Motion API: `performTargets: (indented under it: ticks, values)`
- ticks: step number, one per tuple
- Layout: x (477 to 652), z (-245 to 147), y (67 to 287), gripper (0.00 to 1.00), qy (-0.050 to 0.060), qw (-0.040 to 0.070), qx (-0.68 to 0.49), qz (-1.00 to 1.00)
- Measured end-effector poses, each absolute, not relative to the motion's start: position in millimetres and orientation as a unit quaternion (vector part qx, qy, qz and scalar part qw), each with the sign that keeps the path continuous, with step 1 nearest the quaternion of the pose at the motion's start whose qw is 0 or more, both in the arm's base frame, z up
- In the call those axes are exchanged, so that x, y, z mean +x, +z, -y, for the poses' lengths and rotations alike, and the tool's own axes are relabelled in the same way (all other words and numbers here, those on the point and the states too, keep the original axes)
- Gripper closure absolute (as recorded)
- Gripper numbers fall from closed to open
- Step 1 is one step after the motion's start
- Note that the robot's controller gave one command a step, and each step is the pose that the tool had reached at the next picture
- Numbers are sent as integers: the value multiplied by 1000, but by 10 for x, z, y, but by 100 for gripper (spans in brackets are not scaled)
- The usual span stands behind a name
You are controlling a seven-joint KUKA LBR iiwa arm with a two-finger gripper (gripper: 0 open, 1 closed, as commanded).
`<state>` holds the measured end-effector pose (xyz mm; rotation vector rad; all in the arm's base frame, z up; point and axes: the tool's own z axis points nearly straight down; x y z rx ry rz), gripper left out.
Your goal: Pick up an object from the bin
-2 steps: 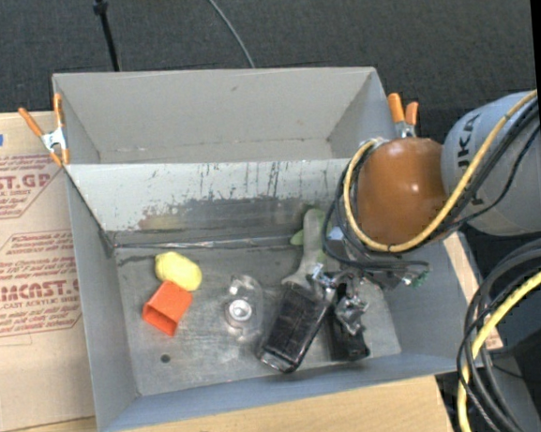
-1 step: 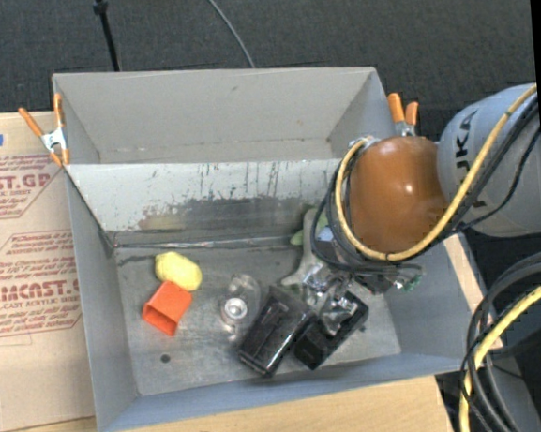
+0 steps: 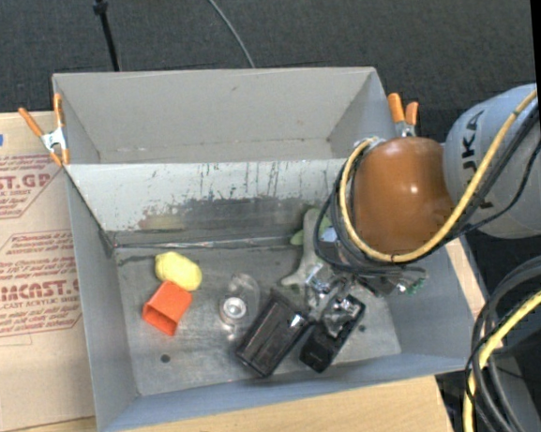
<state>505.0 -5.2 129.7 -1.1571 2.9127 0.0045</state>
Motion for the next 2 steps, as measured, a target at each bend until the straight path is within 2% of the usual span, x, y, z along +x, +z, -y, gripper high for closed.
performTargets:
  ticks: [1, 2]
  values:
    - [4994, 439, 1365, 100, 3, 0, -400, -916]
    - [5004, 612, 1445, 100, -1, -2, -477, -879]
